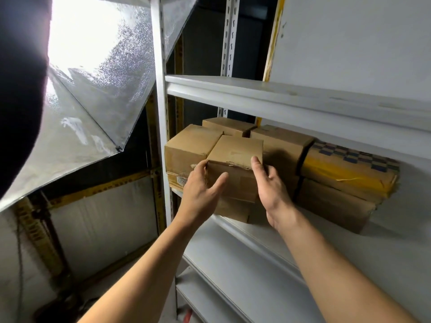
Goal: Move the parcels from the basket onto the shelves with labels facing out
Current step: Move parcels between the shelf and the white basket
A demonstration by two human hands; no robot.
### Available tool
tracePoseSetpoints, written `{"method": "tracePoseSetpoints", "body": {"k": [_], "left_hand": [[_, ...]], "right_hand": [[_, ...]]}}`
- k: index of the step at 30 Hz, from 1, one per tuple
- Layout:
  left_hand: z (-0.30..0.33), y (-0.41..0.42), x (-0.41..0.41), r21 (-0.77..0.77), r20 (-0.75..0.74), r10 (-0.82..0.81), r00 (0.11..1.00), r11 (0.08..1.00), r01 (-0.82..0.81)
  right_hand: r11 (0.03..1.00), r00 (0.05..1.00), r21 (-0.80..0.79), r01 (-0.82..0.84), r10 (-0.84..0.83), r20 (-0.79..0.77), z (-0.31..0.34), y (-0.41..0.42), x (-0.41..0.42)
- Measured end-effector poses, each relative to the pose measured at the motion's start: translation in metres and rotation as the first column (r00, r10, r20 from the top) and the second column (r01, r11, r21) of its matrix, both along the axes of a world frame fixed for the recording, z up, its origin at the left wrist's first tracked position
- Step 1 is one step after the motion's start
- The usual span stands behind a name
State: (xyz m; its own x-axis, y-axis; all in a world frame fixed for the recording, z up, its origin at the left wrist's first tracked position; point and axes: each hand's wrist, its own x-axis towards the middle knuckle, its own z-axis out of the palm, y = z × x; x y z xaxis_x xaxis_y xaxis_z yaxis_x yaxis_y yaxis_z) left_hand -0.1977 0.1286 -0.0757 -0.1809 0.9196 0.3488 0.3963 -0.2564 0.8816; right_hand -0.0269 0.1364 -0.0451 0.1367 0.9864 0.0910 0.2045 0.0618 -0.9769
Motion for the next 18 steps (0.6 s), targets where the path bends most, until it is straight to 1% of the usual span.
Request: {"method": "tracePoseSetpoints", "body": {"k": [3, 5, 9, 11, 14, 18], "left_hand": [[0.003, -0.005, 0.009, 0.021, 0.113, -0.036, 0.993, 0.999, 0.034], [0.005, -0.008, 0.016, 0.017, 0.217, -0.068, 0.974, 0.998, 0.066], [0.006, -0.014, 0.026, 0.016, 0.366, -0.076, 0.927, 0.997, 0.076], [0.006, -0.017, 0.031, -0.006, 0.43, -0.102, 0.897, 0.993, 0.116], [0.005, -0.019, 0.04, -0.045, 0.461, -0.181, 0.869, 0.973, 0.227], [-0.005, -0.024, 0.066, -0.02, 0.44, -0.353, 0.826, 0.915, 0.402]], "right_hand": [[0.999, 0.999, 0.006, 0.046, -0.046, -0.028, -0.003, 0.001, 0.0], [0.997, 0.997, 0.065, 0.038, -0.034, -0.064, -0.004, 0.0, 0.004], [0.982, 0.989, 0.187, 0.025, 0.003, -0.147, -0.009, -0.006, 0.021], [0.977, 0.981, 0.21, 0.034, 0.008, -0.195, -0.013, -0.013, 0.033], [0.96, 0.97, 0.265, 0.095, -0.03, -0.24, -0.019, -0.031, 0.049], [0.947, 0.97, 0.285, 0.145, -0.079, -0.231, -0.036, -0.058, 0.075]]}}
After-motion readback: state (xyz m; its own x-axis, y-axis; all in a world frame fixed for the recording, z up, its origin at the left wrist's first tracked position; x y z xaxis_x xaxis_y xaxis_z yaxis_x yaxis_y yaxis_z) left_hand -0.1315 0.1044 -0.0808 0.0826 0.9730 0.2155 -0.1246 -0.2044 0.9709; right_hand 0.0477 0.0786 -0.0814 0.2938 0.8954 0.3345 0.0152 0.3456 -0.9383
